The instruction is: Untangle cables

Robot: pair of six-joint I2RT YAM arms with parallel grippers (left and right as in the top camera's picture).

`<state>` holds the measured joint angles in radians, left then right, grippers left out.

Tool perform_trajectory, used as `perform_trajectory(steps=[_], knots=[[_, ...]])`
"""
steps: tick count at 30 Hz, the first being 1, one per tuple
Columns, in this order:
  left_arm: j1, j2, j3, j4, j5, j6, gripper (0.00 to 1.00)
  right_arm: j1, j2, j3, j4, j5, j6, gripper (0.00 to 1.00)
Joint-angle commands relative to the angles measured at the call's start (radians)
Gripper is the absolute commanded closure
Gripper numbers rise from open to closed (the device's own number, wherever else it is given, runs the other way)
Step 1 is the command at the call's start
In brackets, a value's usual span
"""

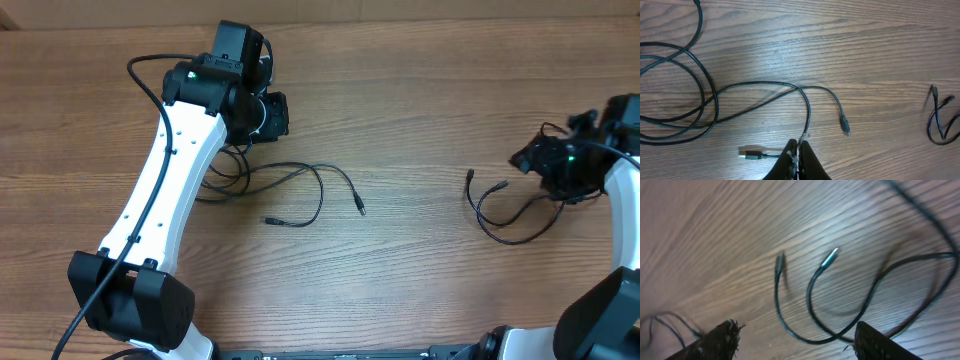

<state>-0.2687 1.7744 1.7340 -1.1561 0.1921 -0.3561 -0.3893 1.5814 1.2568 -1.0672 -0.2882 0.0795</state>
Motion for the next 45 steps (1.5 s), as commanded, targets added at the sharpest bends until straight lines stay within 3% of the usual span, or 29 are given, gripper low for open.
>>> perform_trajectory(steps=[1, 10, 13, 23, 25, 29, 33, 38, 40, 45], knots=[[-0.001, -0.035, 0.004, 0.000, 0.011, 0.004, 0.96, 0.062, -0.002, -0.007, 0.000, 0.054, -0.058, 0.27], [-0.001, -0.035, 0.004, 0.000, 0.011, 0.005, 0.96, 0.198, -0.002, -0.164, 0.113, 0.150, -0.089, 0.21], [-0.001, -0.035, 0.004, 0.000, 0.011, 0.005, 0.96, 0.223, -0.002, -0.229, 0.173, 0.247, -0.083, 0.22], [-0.001, -0.035, 0.004, 0.000, 0.011, 0.004, 0.96, 0.227, -0.002, -0.411, 0.416, 0.253, -0.024, 0.28], [-0.001, -0.035, 0.004, 0.000, 0.011, 0.004, 0.96, 0.227, -0.002, -0.431, 0.447, 0.253, -0.024, 0.31], [-0.001, -0.035, 0.004, 0.000, 0.011, 0.004, 0.96, 0.227, -0.001, -0.444, 0.480, 0.254, -0.019, 0.48], [-0.001, -0.035, 0.004, -0.003, 0.011, 0.004, 0.96, 0.227, -0.001, -0.453, 0.506, 0.254, 0.042, 0.53], [-0.001, -0.035, 0.004, -0.011, 0.011, 0.004, 0.96, 0.227, 0.000, -0.453, 0.507, 0.262, 0.082, 0.53], [-0.001, -0.035, 0.004, -0.011, 0.011, 0.004, 0.96, 0.227, 0.000, -0.453, 0.492, 0.222, 0.081, 0.46], [-0.001, -0.035, 0.004, -0.011, 0.011, 0.004, 0.96, 0.227, 0.000, -0.453, 0.478, 0.165, 0.081, 0.46]])
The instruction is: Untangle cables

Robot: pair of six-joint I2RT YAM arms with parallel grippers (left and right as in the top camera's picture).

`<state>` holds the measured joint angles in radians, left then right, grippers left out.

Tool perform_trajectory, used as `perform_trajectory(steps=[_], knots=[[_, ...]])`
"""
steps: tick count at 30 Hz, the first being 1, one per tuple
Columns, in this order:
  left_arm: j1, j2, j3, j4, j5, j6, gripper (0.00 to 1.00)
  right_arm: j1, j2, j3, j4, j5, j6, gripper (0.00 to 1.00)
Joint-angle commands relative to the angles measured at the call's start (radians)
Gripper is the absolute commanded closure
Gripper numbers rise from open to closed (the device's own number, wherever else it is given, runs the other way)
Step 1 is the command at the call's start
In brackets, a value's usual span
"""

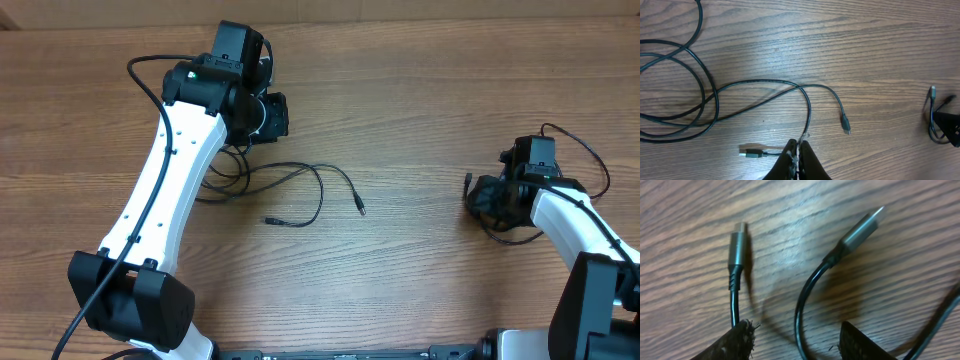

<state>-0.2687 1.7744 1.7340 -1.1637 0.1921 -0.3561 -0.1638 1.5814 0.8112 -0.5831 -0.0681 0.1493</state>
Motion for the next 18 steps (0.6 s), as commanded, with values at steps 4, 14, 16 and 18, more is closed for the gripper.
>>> perform_trajectory(steps=[4, 14, 16, 18], knots=[[-0.001, -0.035, 0.004, -0.002, 0.011, 0.004, 0.96, 0.001, 0.000, -0.007, -0.004, -0.068, 0.006, 0.32], [-0.001, -0.035, 0.004, -0.003, 0.011, 0.003, 0.96, 0.000, 0.000, 0.021, 0.027, -0.149, -0.001, 0.27], [-0.001, -0.035, 0.004, -0.003, 0.011, 0.003, 0.96, 0.000, 0.000, 0.020, 0.008, -0.154, -0.001, 0.24], [-0.001, -0.035, 0.004, -0.003, 0.011, 0.000, 0.96, 0.000, 0.000, 0.019, -0.013, -0.151, -0.001, 0.24]])
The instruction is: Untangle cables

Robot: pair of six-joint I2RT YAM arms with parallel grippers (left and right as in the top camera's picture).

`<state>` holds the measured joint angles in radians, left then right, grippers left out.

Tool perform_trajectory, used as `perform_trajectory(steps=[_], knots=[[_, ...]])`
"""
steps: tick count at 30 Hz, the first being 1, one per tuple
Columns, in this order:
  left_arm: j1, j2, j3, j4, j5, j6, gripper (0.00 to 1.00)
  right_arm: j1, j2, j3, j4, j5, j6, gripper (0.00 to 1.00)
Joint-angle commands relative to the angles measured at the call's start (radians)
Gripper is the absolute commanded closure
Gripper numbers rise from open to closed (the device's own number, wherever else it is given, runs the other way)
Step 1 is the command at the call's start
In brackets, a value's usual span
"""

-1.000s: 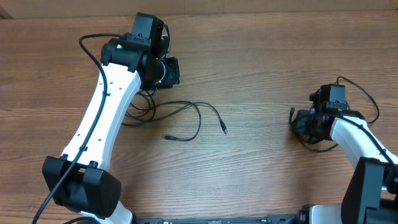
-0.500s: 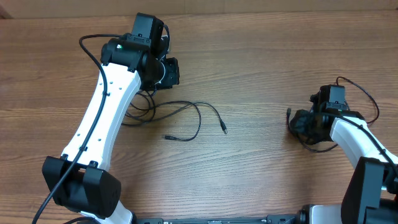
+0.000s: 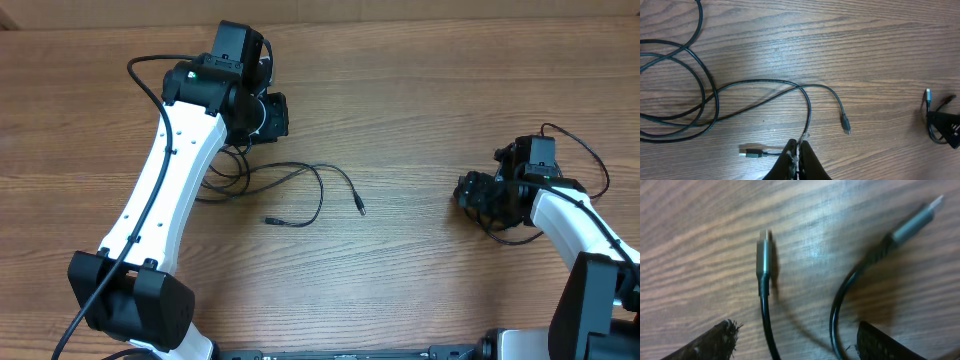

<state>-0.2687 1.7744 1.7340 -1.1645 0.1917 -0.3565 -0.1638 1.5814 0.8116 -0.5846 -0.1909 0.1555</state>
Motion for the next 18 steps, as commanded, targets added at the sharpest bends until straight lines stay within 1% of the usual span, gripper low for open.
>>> perform_trajectory(steps=[1, 5, 9, 17, 18], knots=[[-0.001, -0.035, 0.004, -0.002, 0.012, 0.001, 0.96, 0.000, 0.000, 0.018, -0.020, -0.027, -0.007, 0.24], [-0.001, -0.035, 0.004, -0.003, 0.011, 0.001, 0.96, 0.000, 0.000, -0.005, -0.025, 0.043, -0.006, 0.24], [-0.001, -0.035, 0.004, -0.002, 0.011, 0.001, 0.96, 0.000, 0.001, -0.031, 0.007, 0.112, -0.006, 0.24], [-0.001, -0.035, 0.004, -0.002, 0.012, 0.001, 0.96, 0.000, 0.001, -0.068, 0.060, 0.111, 0.002, 0.40], [-0.001, -0.035, 0.004, -0.002, 0.012, 0.001, 0.96, 0.000, 0.001, -0.071, 0.061, 0.111, 0.002, 0.44]])
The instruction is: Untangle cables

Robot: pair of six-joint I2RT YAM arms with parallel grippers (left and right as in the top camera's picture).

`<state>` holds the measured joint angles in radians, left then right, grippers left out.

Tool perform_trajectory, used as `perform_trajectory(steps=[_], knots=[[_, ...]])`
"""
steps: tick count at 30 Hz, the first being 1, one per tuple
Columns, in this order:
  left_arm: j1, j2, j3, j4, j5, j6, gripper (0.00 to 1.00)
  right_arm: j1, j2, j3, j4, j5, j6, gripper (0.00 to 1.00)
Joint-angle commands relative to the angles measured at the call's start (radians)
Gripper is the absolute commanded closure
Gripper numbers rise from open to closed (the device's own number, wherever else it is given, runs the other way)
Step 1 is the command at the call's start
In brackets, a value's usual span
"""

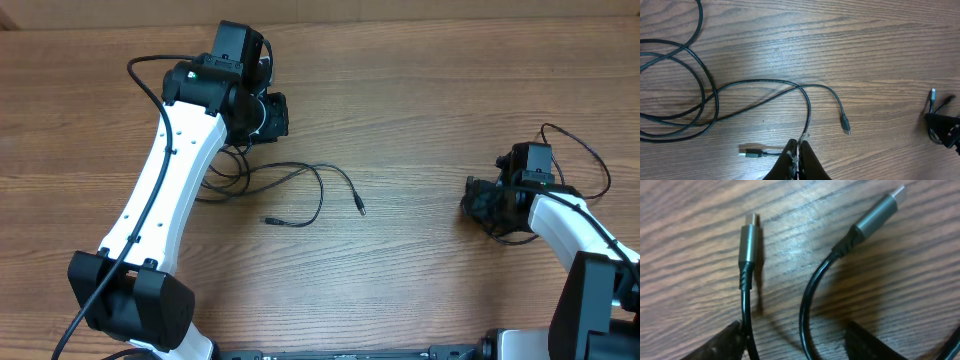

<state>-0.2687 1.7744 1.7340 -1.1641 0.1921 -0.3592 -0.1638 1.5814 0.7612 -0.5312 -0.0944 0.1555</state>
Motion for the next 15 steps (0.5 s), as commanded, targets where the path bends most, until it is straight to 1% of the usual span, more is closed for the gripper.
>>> perform_trajectory(steps=[1, 3, 5, 7, 9, 15], knots=[[-0.001, -0.035, 0.004, -0.002, 0.011, 0.003, 0.96, 0.000, 0.001, -0.022, 0.008, 0.015, 0.002, 0.51], [-0.001, -0.035, 0.004, -0.003, 0.011, 0.003, 0.96, 0.000, 0.001, -0.022, 0.017, 0.015, 0.002, 0.60], [-0.001, -0.035, 0.004, -0.003, 0.011, -0.001, 0.96, 0.000, 0.001, -0.022, 0.045, 0.015, 0.002, 0.63], [-0.001, -0.035, 0.004, -0.003, 0.012, -0.004, 0.96, 0.000, 0.001, -0.022, 0.089, 0.015, 0.010, 0.72], [-0.001, -0.035, 0.004, -0.005, 0.012, -0.004, 0.96, 0.000, 0.001, -0.022, 0.121, 0.016, 0.033, 0.75], [-0.001, -0.035, 0.004, -0.010, 0.012, -0.004, 0.96, 0.000, 0.001, -0.022, 0.175, 0.061, 0.097, 0.94]])
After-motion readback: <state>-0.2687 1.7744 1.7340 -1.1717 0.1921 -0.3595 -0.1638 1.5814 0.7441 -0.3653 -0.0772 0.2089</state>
